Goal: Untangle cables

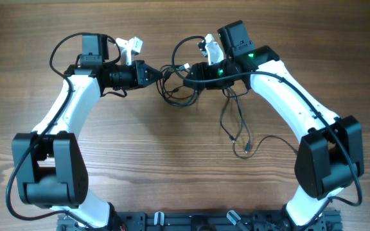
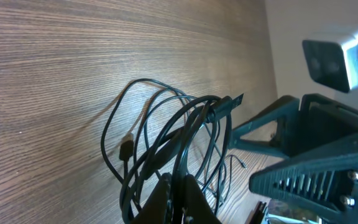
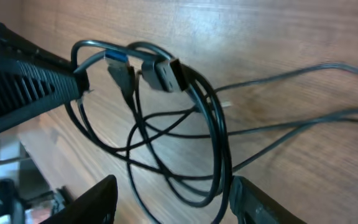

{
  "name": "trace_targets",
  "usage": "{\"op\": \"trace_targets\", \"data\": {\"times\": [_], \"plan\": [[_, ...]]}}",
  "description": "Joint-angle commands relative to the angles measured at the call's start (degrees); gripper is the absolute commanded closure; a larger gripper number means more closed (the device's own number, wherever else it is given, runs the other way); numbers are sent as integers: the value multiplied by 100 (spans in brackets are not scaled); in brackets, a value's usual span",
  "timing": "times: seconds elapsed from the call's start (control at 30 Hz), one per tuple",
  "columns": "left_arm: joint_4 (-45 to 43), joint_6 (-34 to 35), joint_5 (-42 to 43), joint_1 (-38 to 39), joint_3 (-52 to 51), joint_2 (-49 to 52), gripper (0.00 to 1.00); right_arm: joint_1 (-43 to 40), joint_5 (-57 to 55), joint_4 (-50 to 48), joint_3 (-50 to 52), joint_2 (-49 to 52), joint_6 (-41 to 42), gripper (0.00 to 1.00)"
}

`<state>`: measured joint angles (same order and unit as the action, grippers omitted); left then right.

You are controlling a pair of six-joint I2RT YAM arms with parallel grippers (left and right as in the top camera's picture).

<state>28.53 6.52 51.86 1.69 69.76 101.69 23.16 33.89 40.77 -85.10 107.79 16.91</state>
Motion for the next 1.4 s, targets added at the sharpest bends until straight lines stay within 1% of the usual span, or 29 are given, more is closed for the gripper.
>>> {"op": "trace_targets", "data": {"times": [0.0, 0.1, 0.17, 0.27, 0.33, 0.37, 0.43, 0.57, 0.63, 0.8, 0.87, 1.0, 1.1, 1.23, 1.27, 1.37], "plan": [[0, 39, -9, -42, 59, -44, 96, -7, 157, 170, 33, -26, 160, 40], [-2, 42, -9, -42, 59, -44, 96, 35, -326, 437, 39, -15, 481, 41], [-2, 42, -9, -42, 59, -44, 96, 92, -361, 621, 39, -11, 667, 42], [-2, 42, -9, -44, 59, -44, 96, 229, -428, 914, 39, -11, 1034, 57], [-2, 39, -9, -44, 59, -44, 96, 317, -686, 1051, 39, -11, 1429, 59], [-2, 39, -9, -44, 59, -44, 96, 372, -901, 1093, 39, -11, 1696, 59], [-4, 39, -9, -44, 59, -44, 96, 444, -1134, 1115, 39, -11, 1974, 59], [-22, 42, -9, -44, 59, -44, 96, 682, -1209, 1104, 44, -11, 2380, 58], [-22, 39, -9, -44, 59, -44, 96, 844, -1493, 1091, 44, -11, 2618, 55], [-22, 39, -9, -44, 59, -44, 96, 1121, -1611, 1093, 48, -11, 3386, 55], [-22, 42, -9, -44, 59, -44, 96, 1207, -1714, 1091, 48, -9, 3912, 55], [-22, 39, -9, -44, 59, -44, 96, 1340, -2271, 1080, 48, -9, 5003, 55], [-20, 42, -9, -44, 59, -44, 96, 1349, -2406, 970, 48, -9, 5228, 59], [-20, 42, -9, -44, 59, -44, 96, 1368, -2424, 935, 55, 11, 5442, 60], [-20, 42, -9, -44, 59, -44, 96, 1394, -2424, 887, 109, 39, 5668, 60], [-20, 42, -7, -44, 59, -44, 96, 1397, -2420, 634, 236, 76, 5722, 62]]}}
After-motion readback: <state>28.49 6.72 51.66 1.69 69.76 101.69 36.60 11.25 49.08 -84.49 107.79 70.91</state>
